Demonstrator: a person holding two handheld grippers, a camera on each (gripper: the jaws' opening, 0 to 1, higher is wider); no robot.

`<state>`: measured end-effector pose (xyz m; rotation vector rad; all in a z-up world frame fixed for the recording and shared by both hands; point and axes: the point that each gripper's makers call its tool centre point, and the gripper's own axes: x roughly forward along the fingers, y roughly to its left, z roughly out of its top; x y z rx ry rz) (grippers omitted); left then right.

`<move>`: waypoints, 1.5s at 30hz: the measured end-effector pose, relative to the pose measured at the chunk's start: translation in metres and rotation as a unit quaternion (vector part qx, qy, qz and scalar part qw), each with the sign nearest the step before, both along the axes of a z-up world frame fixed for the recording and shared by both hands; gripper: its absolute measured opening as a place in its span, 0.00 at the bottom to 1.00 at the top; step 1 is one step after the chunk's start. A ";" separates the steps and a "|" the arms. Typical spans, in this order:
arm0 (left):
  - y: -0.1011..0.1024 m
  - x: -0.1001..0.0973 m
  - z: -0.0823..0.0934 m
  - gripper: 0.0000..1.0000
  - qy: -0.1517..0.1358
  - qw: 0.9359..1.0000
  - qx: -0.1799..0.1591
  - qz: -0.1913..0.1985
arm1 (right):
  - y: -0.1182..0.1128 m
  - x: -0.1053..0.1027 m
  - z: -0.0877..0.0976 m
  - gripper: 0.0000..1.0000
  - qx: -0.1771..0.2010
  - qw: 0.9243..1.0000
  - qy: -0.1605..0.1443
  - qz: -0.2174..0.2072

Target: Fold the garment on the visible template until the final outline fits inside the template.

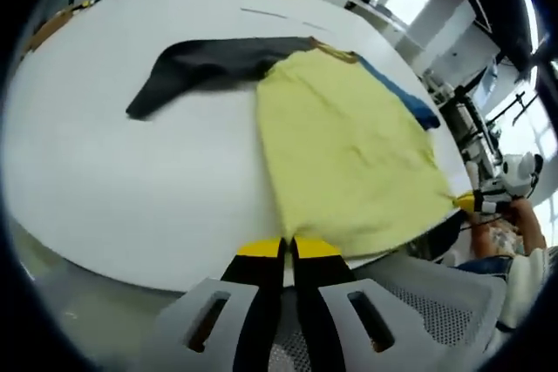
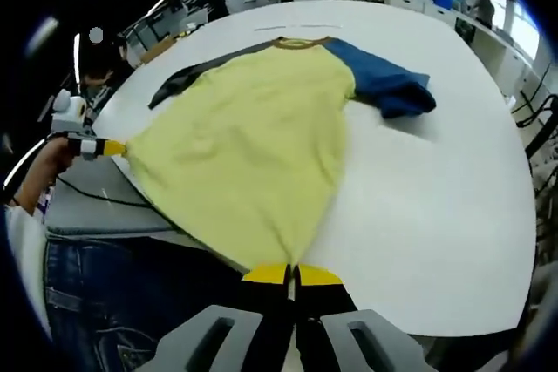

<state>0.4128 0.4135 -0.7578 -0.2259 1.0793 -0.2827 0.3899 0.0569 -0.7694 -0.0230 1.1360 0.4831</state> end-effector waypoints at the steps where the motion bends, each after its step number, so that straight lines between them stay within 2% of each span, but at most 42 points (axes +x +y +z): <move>1: 0.001 -0.003 -0.004 0.01 0.007 1.000 0.009 -0.002 | 0.000 -0.001 -0.002 0.00 0.000 1.000 0.000 -0.002; 8: 0.003 -0.016 -0.016 0.01 0.029 0.999 0.026 -0.003 | -0.006 -0.007 -0.016 0.00 -0.019 1.000 0.002 -0.006; 12: 0.010 -0.022 -0.023 0.00 0.040 0.998 0.055 -0.016 | -0.006 -0.006 -0.017 0.00 -0.026 1.000 -0.003 -0.004; 14: 0.016 -0.020 -0.023 0.00 0.031 0.997 0.073 -0.024 | -0.007 -0.006 -0.017 0.00 -0.027 1.000 -0.005 -0.003; 18: 0.013 -0.016 -0.017 0.00 0.017 0.998 0.058 -0.022 | -0.006 -0.003 -0.015 0.00 -0.016 1.000 -0.012 -0.015; 21: 0.013 -0.014 -0.013 0.02 0.007 0.998 0.061 -0.026 | -0.006 0.001 -0.010 0.00 -0.008 1.000 -0.022 -0.020; 24: 0.010 -0.012 -0.009 0.05 0.000 0.998 0.054 -0.028 | -0.008 0.007 -0.003 0.06 -0.007 0.999 -0.037 -0.024; 27: 0.006 -0.008 -0.005 0.11 -0.012 0.998 0.045 -0.035 | -0.010 0.016 0.003 0.11 -0.002 0.998 -0.055 -0.029; 28: 0.004 -0.004 -0.002 0.14 -0.029 0.998 0.043 -0.043 | -0.011 0.020 0.007 0.13 0.003 0.997 -0.064 -0.034; 31: 0.000 -0.002 0.000 0.23 -0.035 0.997 0.032 -0.054 | -0.014 0.034 0.017 0.21 0.011 0.994 -0.097 -0.041; 33: 0.001 0.004 0.003 0.28 -0.064 0.994 0.044 -0.073 | -0.017 0.043 0.023 0.27 0.010 0.992 -0.122 -0.042; 35: 0.003 0.006 0.003 0.33 -0.071 0.994 0.045 -0.076 | -0.020 0.051 0.028 0.32 0.010 0.989 -0.143 -0.045; 37: 0.002 0.011 0.005 0.39 -0.095 0.991 0.044 -0.081 | -0.024 0.060 0.033 0.34 0.009 0.986 -0.162 -0.048; 38: 0.003 0.012 0.004 0.40 -0.093 0.991 0.047 -0.080 | -0.027 0.066 0.036 0.37 0.009 0.983 -0.175 -0.052; 41: 0.005 0.017 0.006 0.44 -0.115 0.987 0.058 -0.092 | -0.033 0.076 0.039 0.45 0.014 0.979 -0.192 -0.060; 45: -0.004 0.024 0.018 0.50 -0.155 0.982 0.045 -0.099 | -0.041 0.091 0.042 0.52 0.019 0.974 -0.214 -0.071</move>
